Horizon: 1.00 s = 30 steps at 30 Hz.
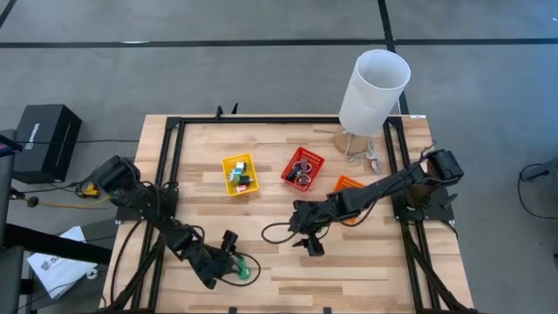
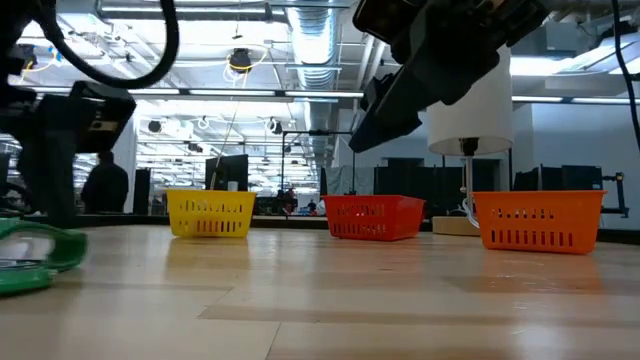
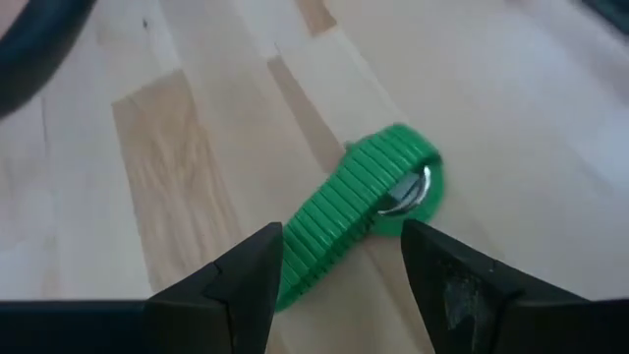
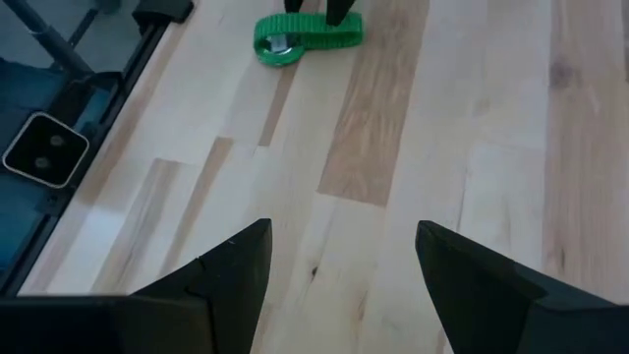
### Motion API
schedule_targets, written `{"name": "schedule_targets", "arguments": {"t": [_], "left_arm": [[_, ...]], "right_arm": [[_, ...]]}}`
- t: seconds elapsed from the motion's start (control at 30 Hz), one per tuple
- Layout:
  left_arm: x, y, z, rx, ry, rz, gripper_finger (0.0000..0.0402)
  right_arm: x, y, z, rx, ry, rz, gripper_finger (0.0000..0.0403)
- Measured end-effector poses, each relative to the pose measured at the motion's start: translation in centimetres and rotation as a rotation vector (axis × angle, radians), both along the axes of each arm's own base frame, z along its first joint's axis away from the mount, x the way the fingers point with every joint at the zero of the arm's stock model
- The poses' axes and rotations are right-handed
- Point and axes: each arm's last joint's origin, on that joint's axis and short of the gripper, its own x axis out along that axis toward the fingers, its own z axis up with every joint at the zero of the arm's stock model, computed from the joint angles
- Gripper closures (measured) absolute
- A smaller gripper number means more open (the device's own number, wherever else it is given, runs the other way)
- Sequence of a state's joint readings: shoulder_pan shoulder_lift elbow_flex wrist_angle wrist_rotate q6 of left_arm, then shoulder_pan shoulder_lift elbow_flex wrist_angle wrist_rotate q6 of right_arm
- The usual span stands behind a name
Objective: Pick & Place Office items
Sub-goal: Put the green watch into the red basket
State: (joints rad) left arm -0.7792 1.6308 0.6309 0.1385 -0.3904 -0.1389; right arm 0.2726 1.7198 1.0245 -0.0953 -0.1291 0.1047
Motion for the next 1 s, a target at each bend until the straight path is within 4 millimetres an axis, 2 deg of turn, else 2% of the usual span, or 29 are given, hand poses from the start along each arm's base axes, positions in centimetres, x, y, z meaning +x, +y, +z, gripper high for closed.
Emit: {"name": "schedule_targets", "arguments": {"t": [0.1,0.37,0.9,1.0], "left_arm": [[0.3,-0.2,-0.5,0.06,-0.044,-0.018,0.0201],[0.8,-0.3,-0.4,0.16,-0.131,-0.066,0.0214],[1.4,-0.2,-0.2,0.209,-0.174,-0.12,0.0227],[1.6,0.0,-0.2,0.202,-0.181,-0.109,0.0241]], "right_arm": [[0.0,0.0,-0.1,-0.001,0.006,0.0,0.0159],[0.0,0.1,-0.1,-0.001,0.005,0.002,0.0159],[0.0,0.1,-0.1,0.002,0.005,0.0,0.0159],[0.0,0.1,-0.1,0.013,0.01,-0.012,0.0159]]}}
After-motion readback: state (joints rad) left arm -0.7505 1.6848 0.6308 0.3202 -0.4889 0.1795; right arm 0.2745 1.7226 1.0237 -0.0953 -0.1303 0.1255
